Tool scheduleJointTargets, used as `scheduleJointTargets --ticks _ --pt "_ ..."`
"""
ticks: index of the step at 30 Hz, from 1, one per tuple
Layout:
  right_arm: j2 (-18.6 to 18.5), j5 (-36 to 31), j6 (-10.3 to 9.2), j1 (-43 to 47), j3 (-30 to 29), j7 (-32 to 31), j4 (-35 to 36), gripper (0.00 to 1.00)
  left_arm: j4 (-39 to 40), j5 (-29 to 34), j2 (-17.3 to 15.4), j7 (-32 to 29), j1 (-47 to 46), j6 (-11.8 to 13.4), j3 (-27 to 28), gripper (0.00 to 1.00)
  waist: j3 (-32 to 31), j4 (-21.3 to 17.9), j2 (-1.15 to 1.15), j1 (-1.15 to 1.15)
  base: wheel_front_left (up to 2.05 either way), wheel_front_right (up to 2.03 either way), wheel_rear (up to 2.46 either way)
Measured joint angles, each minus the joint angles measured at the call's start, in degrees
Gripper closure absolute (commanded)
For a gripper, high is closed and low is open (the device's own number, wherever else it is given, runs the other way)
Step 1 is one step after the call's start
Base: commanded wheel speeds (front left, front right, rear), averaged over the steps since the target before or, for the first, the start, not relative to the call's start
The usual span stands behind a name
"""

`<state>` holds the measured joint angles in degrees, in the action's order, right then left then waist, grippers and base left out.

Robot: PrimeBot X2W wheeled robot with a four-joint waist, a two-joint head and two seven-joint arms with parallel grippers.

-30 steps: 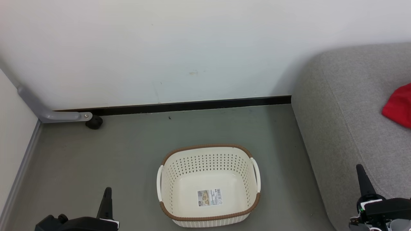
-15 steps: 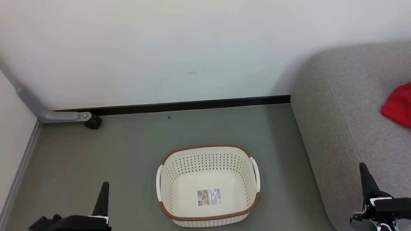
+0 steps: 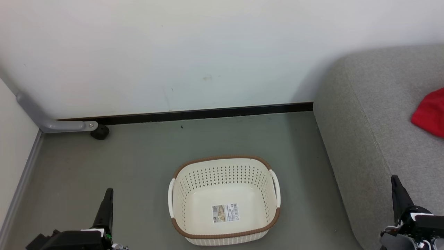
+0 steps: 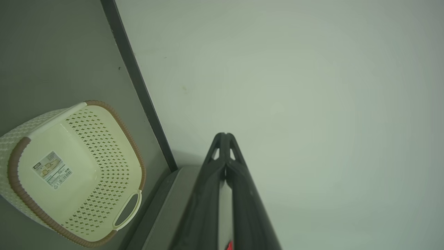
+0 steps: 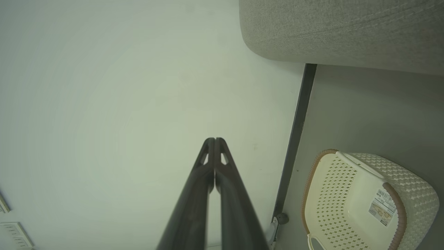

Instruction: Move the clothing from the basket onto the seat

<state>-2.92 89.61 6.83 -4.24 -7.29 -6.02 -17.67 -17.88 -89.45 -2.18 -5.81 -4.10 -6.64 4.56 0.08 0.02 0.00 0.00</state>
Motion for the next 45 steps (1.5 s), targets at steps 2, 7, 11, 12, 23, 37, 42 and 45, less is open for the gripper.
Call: scheduleJointTargets --ticks 2,7,11,12,23,37,42,45 --pt "0.1 0.8 0.0 0.0 -0.2 0.0 0.0 1.0 0.1 -0.7 0.0 -0.2 -0.2 0.0 0.1 1.0 0.0 0.0 0.0 0.0 0.0 0.0 0.0" --pt "0.4 1.7 0.0 -0.2 -0.6 -0.5 0.1 1.0 0.4 -2.1 0.0 -0.4 -0.2 -0.4 0.3 1.0 0.0 0.0 0.0 0.0 0.0 0.0 0.0" --pt "0.4 1.7 0.0 -0.2 -0.6 -0.5 0.2 1.0 0.4 -2.3 0.0 -0.4 -0.2 -0.4 0.3 1.0 0.0 0.0 0.0 0.0 0.0 0.0 0.0" --pt "0.4 1.7 0.0 -0.2 -0.6 -0.5 0.2 1.0 0.4 -2.3 0.0 -0.4 -0.2 -0.4 0.3 1.0 0.0 0.0 0.0 0.0 0.0 0.0 0.0" --pt "0.4 1.7 0.0 -0.2 -0.6 -0.5 0.2 1.0 0.5 -2.3 0.0 -0.4 -0.2 -0.4 0.3 1.0 0.0 0.0 0.0 0.0 0.0 0.0 0.0" --pt "0.4 1.7 0.0 -0.2 -0.6 -0.5 0.2 1.0 0.5 -2.3 0.0 -0.4 -0.2 -0.4 0.3 1.0 0.0 0.0 0.0 0.0 0.0 0.0 0.0" --pt "0.4 1.7 0.0 -0.2 -0.6 -0.5 0.2 1.0 0.5 -2.3 0.0 -0.4 -0.2 -0.4 0.3 1.0 0.0 0.0 0.0 0.0 0.0 0.0 0.0" --pt "0.4 1.7 0.0 -0.2 -0.6 -0.5 0.2 1.0 0.6 -2.3 0.0 -0.4 -0.2 -0.4 0.3 1.0 0.0 0.0 0.0 0.0 0.0 0.0 0.0"
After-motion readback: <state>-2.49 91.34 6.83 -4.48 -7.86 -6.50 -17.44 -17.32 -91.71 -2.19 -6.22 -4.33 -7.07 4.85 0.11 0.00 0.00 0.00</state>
